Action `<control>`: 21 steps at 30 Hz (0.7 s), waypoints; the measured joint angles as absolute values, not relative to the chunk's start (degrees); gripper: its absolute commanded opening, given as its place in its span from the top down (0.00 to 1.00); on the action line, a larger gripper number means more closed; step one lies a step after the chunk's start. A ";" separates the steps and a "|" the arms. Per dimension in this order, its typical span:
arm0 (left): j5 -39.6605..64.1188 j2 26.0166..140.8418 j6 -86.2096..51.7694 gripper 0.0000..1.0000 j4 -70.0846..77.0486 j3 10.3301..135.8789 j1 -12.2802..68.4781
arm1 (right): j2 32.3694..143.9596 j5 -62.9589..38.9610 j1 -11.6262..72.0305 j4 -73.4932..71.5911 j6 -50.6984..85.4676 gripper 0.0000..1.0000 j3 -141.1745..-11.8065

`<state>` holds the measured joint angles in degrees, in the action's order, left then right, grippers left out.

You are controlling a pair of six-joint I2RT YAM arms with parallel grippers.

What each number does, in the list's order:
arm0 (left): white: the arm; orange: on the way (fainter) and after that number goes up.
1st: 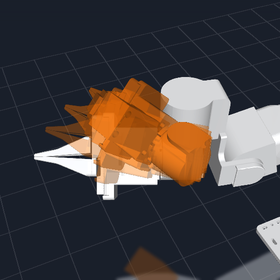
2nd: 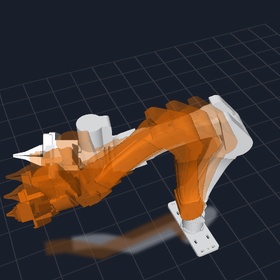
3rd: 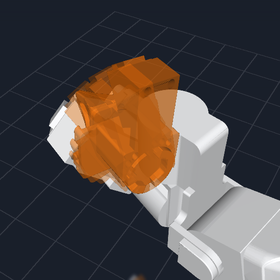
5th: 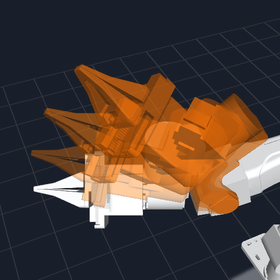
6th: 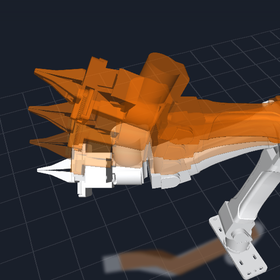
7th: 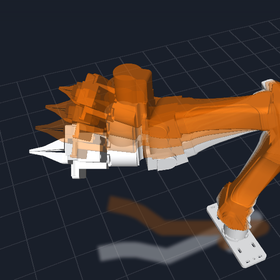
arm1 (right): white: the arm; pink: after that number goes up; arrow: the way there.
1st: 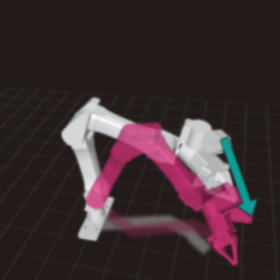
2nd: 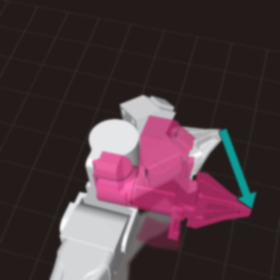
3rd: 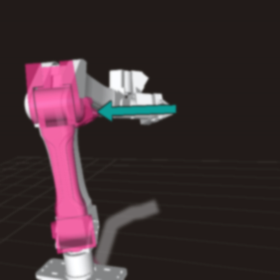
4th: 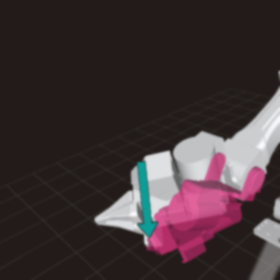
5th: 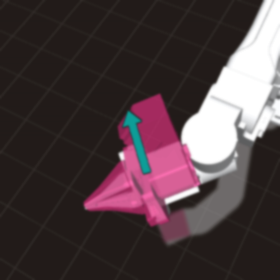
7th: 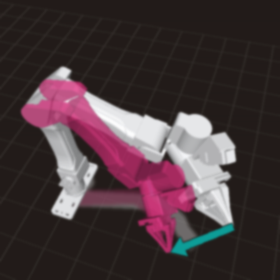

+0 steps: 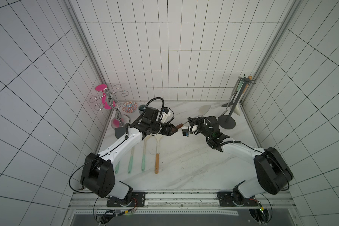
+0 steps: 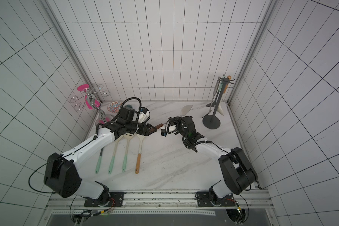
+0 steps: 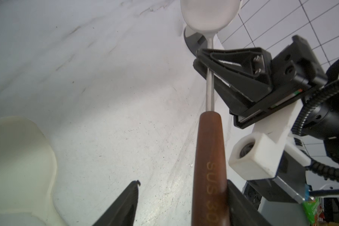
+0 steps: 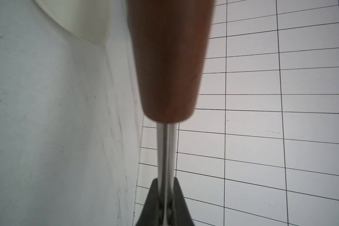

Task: Take the spatula off the kitchen utensil rack
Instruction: Place the spatula at the center of the board.

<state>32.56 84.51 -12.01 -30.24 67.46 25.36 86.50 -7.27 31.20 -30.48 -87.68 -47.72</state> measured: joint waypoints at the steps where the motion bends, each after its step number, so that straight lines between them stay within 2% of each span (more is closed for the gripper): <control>1: 32.58 84.51 -11.81 0.41 -30.72 67.55 25.45 | 86.50 -7.27 31.51 -30.33 -87.92 1.00 -47.66; 11: 31.64 85.10 -10.90 0.43 -32.93 68.40 26.89 | 86.50 -8.03 35.70 -29.85 -89.03 1.00 -47.62; 14: 31.33 85.69 -10.50 0.50 -33.65 68.62 27.49 | 86.50 -8.23 36.80 -29.67 -89.03 1.00 -47.62; 16: 31.14 86.11 -10.26 0.61 -34.17 69.08 27.90 | 86.54 -8.27 37.19 -29.43 -89.03 1.00 -47.64; 20: 31.18 86.48 -9.43 1.00 -35.07 70.08 29.04 | 86.85 -8.08 37.30 -29.19 -89.01 1.00 -47.64; 21: 30.98 86.50 -9.26 1.00 -35.27 70.26 29.26 | 86.85 -8.03 37.28 -29.15 -88.95 1.00 -47.64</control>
